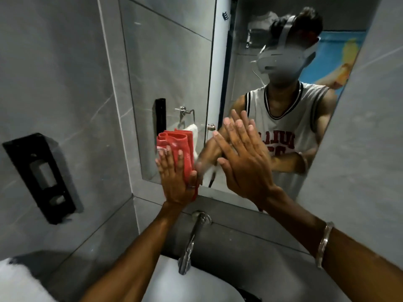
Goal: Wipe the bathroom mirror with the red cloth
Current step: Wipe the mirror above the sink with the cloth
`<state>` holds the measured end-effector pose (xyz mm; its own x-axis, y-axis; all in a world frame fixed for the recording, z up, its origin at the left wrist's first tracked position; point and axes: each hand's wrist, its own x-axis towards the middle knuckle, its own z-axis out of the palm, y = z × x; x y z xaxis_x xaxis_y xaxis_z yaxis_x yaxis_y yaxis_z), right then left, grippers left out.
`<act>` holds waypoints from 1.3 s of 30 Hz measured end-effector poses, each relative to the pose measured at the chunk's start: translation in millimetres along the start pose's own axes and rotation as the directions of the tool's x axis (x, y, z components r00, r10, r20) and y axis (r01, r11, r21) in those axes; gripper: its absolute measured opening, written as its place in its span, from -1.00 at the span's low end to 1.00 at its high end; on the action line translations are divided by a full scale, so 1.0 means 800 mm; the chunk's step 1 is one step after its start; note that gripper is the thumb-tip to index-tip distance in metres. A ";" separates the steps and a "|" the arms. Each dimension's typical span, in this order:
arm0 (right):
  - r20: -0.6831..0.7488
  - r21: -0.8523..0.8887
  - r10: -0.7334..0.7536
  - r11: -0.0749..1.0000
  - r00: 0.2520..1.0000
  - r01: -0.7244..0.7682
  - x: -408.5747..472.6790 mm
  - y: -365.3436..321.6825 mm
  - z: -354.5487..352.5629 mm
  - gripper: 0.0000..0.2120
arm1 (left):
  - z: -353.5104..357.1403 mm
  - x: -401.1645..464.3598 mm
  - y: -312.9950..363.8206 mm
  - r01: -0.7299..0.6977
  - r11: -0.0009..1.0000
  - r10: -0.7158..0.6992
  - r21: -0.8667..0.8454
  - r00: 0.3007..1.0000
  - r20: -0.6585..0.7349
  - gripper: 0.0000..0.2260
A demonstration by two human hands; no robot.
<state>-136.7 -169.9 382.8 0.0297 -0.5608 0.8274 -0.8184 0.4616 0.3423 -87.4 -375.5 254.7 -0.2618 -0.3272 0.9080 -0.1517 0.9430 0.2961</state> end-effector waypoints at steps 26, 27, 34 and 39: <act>-0.061 -0.129 0.415 0.899 0.908 -0.419 -0.007 0.211 -0.194 -0.41 | 0.002 0.160 0.382 -0.263 0.929 0.259 -0.258 0.965 -0.052 -0.42; -0.090 -0.104 0.407 0.904 0.909 -0.415 0.014 0.219 -0.206 -0.41 | -0.009 0.200 0.392 -0.278 0.923 0.265 -0.266 0.961 -0.085 -0.42; -0.143 0.043 0.405 0.914 0.903 -0.403 0.144 0.266 -0.271 -0.40 | -0.076 0.445 0.464 -0.341 0.918 0.289 -0.204 0.925 -0.244 -0.41; -0.140 0.050 0.414 0.910 0.899 -0.412 0.135 0.258 -0.260 -0.37 | -0.075 0.453 0.471 -0.299 0.940 0.255 -0.163 0.936 -0.243 -0.41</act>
<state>-183.0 8.0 635.8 -0.2321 -0.2168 0.9482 -0.7858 0.6163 -0.0515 -182.1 -135.3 713.0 -0.0518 -0.0507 0.9974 0.0909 0.9943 0.0553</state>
